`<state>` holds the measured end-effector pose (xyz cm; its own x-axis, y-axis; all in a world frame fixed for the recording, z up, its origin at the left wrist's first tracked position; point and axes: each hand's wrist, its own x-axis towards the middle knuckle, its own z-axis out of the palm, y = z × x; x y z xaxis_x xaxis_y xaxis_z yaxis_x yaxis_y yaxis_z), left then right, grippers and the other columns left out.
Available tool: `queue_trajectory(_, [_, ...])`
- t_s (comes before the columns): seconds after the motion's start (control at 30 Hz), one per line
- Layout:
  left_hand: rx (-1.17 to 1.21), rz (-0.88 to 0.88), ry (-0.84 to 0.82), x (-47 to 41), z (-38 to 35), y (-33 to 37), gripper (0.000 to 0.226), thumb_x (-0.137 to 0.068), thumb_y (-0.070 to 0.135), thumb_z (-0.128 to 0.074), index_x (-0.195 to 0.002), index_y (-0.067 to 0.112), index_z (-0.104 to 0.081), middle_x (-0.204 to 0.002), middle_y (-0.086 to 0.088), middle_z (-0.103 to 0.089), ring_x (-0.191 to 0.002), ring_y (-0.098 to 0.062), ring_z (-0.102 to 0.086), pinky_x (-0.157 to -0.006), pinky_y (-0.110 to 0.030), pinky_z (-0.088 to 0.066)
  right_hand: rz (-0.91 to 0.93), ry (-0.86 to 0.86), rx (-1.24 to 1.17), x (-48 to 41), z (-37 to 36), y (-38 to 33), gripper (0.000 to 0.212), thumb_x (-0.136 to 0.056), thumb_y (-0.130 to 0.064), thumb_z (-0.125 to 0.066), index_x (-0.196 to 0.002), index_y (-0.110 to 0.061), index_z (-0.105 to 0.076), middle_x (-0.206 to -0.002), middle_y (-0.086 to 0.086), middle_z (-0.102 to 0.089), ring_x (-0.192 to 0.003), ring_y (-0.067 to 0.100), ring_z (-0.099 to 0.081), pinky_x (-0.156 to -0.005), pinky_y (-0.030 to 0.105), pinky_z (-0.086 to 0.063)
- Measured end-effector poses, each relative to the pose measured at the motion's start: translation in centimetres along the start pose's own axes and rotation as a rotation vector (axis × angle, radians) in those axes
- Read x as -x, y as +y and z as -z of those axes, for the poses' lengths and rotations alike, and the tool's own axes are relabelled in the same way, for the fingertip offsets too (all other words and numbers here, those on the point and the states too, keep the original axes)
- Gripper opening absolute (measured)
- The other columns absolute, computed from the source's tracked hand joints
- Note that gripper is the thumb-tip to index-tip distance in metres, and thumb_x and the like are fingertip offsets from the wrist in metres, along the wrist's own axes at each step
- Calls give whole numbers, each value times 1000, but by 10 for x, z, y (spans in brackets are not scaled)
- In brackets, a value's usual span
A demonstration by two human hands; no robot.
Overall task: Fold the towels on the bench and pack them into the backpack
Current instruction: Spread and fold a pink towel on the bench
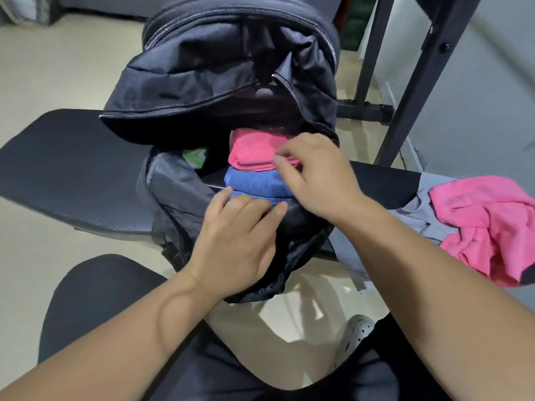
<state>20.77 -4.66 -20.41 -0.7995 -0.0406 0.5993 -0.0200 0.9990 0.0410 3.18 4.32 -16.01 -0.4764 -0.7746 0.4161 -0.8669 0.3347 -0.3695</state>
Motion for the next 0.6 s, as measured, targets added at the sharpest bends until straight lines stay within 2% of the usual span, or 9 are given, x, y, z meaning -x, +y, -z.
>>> queue_trajectory(0.07, [-44, 23, -40, -5, -3, 12, 47, -86, 28, -65, -128, 8, -67, -111, -7, -68, -97, -35, -63, -99, -58, -41, -74, 254, -51, 17, 4, 18, 22, -92, -33, -60, -102, -15, -69, -96, 1, -63, -95, 25, -57, -85, 42, -46])
queue_trajectory(0.13, [-88, 35, -70, -9, -7, 20, 55, -84, 35, -66, -133, 10, -64, -122, -7, -66, -107, -34, -62, -101, -59, -39, -244, 339, -141, 26, 2, 34, 40, -89, -37, -63, -124, -17, -60, -111, -3, -55, -109, 23, -55, -96, 38, -44])
queue_trajectory(0.17, [-115, 35, -91, -9, -9, 23, 60, -83, 38, -66, -136, 10, -61, -130, -8, -63, -113, -34, -61, -103, -60, -37, -350, 288, -229, 28, 0, 40, 57, -89, -44, -63, -140, -21, -50, -124, -3, -48, -124, 22, -49, -107, 35, -39])
queue_trajectory(0.23, [-185, 31, -139, -7, -13, 25, 69, -82, 41, -65, -144, 13, -54, -143, -9, -56, -126, -33, -55, -106, -61, -34, -533, 77, -475, 27, -7, 44, 80, -92, -55, -57, -159, -34, -19, -157, -1, -27, -150, 15, -21, -122, 37, -20])
queue_trajectory(0.3, [-249, 10, -160, -2, -17, 25, 73, -82, 42, -63, -148, 15, -49, -150, -8, -50, -134, -32, -50, -108, -61, -32, -596, -66, -704, 21, -14, 45, 82, -95, -57, -54, -159, -43, -4, -168, -12, -7, -153, 5, -6, -126, 40, -12])
queue_trajectory(0.37, [-293, -9, -144, 4, -20, 21, 74, -82, 42, -61, -150, 17, -46, -150, -8, -50, -133, -31, -50, -109, -59, -30, -587, -106, -823, 14, -21, 41, 77, -97, -54, -52, -158, -48, -5, -161, -27, -14, -148, -4, -17, -125, 35, -16])
queue_trajectory(0.43, [-313, 1, -115, 8, -21, 13, 73, -82, 42, -61, -149, 18, -45, -147, -7, -53, -129, -31, -52, -109, -56, -30, -583, -130, -889, 7, -29, 36, 71, -100, -49, -51, -157, -49, -8, -149, -33, -24, -140, -9, -25, -118, 26, -21])
queue_trajectory(0.53, [-315, 60, -86, 12, -18, -6, 72, -80, 41, -63, -147, 20, -47, -141, -6, -58, -126, -32, -54, -107, -57, -32, -569, -145, -937, -3, -42, 24, 67, -101, -46, -50, -157, -48, -13, -155, -31, -28, -140, -8, -29, -110, 19, -25])
queue_trajectory(0.6, [-292, 105, -83, 14, -13, -20, 69, -78, 40, -66, -143, 20, -52, -138, -8, -60, -123, -34, -56, -104, -56, -33, -561, -150, -929, -13, -52, 13, 69, -99, -49, -51, -158, -45, -15, -162, -24, -23, -145, -5, -25, -116, 23, -24])
